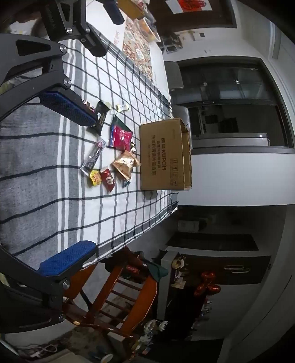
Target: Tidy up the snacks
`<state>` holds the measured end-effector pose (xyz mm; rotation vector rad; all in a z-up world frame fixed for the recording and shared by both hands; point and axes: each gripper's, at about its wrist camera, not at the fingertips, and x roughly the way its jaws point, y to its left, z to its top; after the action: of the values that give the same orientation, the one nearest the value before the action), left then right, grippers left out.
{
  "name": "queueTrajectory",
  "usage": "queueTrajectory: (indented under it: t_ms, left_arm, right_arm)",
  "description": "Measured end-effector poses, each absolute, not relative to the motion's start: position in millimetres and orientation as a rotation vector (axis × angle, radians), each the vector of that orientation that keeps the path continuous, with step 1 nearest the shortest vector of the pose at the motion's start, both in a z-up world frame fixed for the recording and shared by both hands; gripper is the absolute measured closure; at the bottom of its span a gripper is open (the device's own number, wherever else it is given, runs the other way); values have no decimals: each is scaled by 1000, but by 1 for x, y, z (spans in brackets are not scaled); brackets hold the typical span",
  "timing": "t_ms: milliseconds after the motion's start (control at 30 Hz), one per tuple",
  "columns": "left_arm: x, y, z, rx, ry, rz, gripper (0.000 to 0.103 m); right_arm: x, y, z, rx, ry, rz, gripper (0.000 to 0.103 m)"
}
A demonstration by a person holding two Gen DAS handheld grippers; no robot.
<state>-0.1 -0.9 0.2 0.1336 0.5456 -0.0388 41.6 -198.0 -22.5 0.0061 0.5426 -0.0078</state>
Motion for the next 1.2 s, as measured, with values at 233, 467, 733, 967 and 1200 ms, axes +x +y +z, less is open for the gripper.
queueTrajectory:
  t_ms: [233, 467, 733, 967, 1200]
  left_arm:
    - [-5, 3, 5, 120, 553, -77, 0]
    - [1, -1, -4, 128, 563, -59, 0]
    - [0, 0, -3, 124, 563, -59, 0]
    - [0, 0, -3, 123, 565, -59, 0]
    - [0, 0, -3, 123, 565, -60, 0]
  right_arm:
    - [42, -199, -23, 10, 541, -14, 1]
    - [43, -198, -23, 9, 540, -4, 1]
    - [42, -198, -23, 7, 543, -4, 1]
    - [42, -198, -23, 7, 543, -4, 1]
    - [42, -198, -23, 6, 545, -4, 1]
